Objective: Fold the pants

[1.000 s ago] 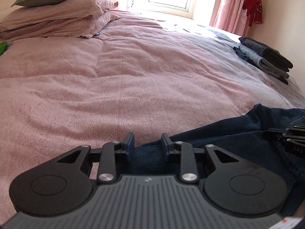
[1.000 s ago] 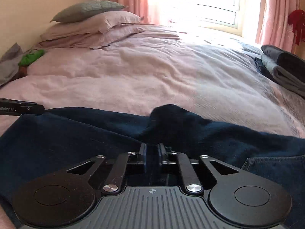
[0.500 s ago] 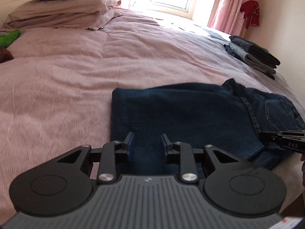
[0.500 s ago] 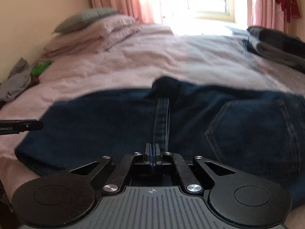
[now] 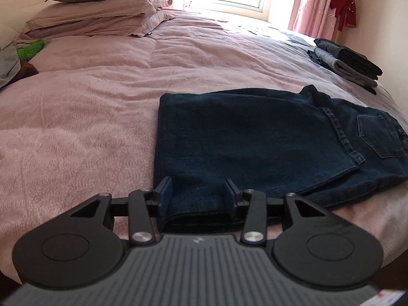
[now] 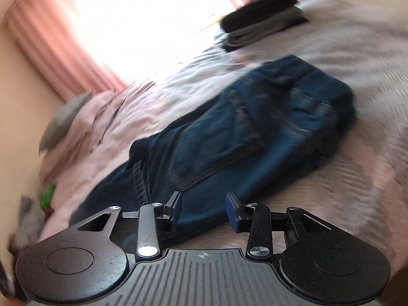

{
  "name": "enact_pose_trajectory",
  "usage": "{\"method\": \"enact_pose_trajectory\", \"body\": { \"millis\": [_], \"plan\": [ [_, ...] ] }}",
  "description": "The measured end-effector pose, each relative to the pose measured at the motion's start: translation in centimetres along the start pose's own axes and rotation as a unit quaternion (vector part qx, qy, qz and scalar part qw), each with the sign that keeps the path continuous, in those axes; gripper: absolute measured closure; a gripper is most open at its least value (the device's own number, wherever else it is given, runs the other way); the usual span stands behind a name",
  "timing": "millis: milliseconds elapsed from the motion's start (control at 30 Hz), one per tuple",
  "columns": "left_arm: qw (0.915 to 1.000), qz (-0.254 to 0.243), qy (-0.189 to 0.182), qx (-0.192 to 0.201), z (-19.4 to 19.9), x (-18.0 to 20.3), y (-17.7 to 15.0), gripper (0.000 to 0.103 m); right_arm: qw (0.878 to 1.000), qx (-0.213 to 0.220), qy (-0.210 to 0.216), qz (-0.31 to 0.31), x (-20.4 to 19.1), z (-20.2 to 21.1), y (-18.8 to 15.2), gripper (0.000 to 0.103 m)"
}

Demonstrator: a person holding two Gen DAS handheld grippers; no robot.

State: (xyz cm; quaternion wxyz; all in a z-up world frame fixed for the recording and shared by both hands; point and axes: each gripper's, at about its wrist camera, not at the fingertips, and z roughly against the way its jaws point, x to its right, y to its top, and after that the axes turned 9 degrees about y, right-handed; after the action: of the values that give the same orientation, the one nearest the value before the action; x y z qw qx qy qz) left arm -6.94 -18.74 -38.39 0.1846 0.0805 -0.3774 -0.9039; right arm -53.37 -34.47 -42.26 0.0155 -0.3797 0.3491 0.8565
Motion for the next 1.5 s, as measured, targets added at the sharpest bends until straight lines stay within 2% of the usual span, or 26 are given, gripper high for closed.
{"method": "enact_pose_trajectory", "body": {
  "millis": [100, 233, 333, 467, 600, 667, 733, 833, 900, 933, 967, 1000, 1033, 1133, 1200, 1267, 1300, 1367, 1400, 1467, 1500],
  "plan": [
    [0.9996, 0.021, -0.015, 0.013, 1.5, 0.0, 0.8, 0.064, 0.999, 0.030, -0.012, -0.039, 1.8, 2.0, 1.1, 0.059],
    [0.9995, 0.009, -0.017, 0.024, 2.2, 0.7, 1.2, 0.061, 0.994, 0.058, -0.012, -0.090, 4.4, 3.5, 2.1, 0.049],
    [0.9997, 0.021, -0.011, -0.002, 1.1, 1.0, 0.8, 0.061, 0.985, 0.075, 0.004, -0.155, 6.7, 3.5, 2.2, 0.045],
    [0.9997, 0.023, -0.008, -0.001, 1.0, 1.1, 0.5, 0.061, 0.966, 0.095, 0.024, -0.238, 9.8, 2.7, 2.3, 0.044],
    [0.9996, 0.026, -0.011, -0.005, 0.8, 1.1, 0.9, 0.061, 0.960, 0.110, 0.017, -0.255, 10.5, 1.8, 3.2, 0.044],
    [0.9994, 0.032, -0.010, -0.007, 0.5, 0.9, 0.9, 0.061, 0.953, 0.132, 0.016, -0.272, 11.0, 1.6, 3.3, 0.044],
    [0.9994, 0.032, -0.010, -0.006, 0.5, 1.0, 0.9, 0.061, 0.945, 0.157, 0.029, -0.285, 11.2, 2.0, 3.1, 0.044],
    [0.9996, 0.024, -0.010, -0.005, 0.6, 1.0, 0.8, 0.061, 0.940, 0.201, 0.077, -0.266, 10.8, 3.3, 2.3, 0.044],
    [0.9996, 0.027, -0.011, -0.006, 0.4, 0.9, 0.9, 0.061, 0.940, 0.217, 0.103, -0.241, 10.5, 3.9, 2.2, 0.044],
    [0.9995, 0.029, -0.011, -0.006, 0.3, 0.9, 1.0, 0.061, 0.944, 0.210, 0.094, -0.235, 10.6, 3.7, 2.4, 0.044],
    [0.9994, 0.032, -0.012, -0.006, 0.2, 0.8, 1.1, 0.061, 0.950, 0.189, 0.067, -0.239, 10.9, 3.2, 2.6, 0.044],
    [0.9993, 0.034, -0.012, -0.006, 0.1, 0.8, 1.1, 0.061, 0.953, 0.170, 0.052, -0.246, 11.3, 2.6, 2.5, 0.048],
    [0.9993, 0.035, -0.013, -0.006, 0.1, 0.8, 1.2, 0.061, 0.954, 0.165, 0.042, -0.247, 11.6, 2.5, 2.3, 0.054],
    [0.9994, 0.033, -0.013, -0.004, 0.0, 0.8, 1.2, 0.061, 0.955, 0.171, 0.034, -0.238, 11.2, 2.3, 2.3, 0.054],
    [0.9993, 0.034, -0.015, -0.004, -0.1, 0.7, 1.2, 0.061, 0.949, 0.184, 0.049, -0.250, 11.3, 2.1, 2.5, 0.057],
    [0.9993, 0.032, -0.017, -0.005, -0.1, 0.6, 1.1, 0.061, 0.936, 0.227, 0.099, -0.251, 11.0, 2.5, 2.1, 0.058],
    [0.9994, 0.030, -0.016, -0.005, -0.2, 0.5, 1.1, 0.061, 0.939, 0.231, 0.099, -0.233, 10.6, 2.6, 2.1, 0.058],
    [0.9994, 0.030, -0.016, -0.006, -0.4, 0.5, 0.9, 0.061, 0.954, 0.198, 0.050, -0.218, 10.5, 1.7, 2.1, 0.058],
    [0.9993, 0.033, -0.017, -0.006, -0.5, 0.4, 1.0, 0.061, 0.956, 0.185, 0.041, -0.222, 11.0, 1.2, 2.0, 0.060],
    [0.9990, 0.039, -0.022, -0.008, -0.4, 0.2, 1.1, 0.061, 0.955, 0.189, 0.046, -0.223, 11.4, 1.2, 1.8, 0.063],
    [0.9987, 0.043, -0.026, -0.007, -0.4, 0.0, 1.2, 0.061, 0.954, 0.192, 0.048, -0.226, 11.3, 1.3, 2.0, 0.069]
  ]
}}
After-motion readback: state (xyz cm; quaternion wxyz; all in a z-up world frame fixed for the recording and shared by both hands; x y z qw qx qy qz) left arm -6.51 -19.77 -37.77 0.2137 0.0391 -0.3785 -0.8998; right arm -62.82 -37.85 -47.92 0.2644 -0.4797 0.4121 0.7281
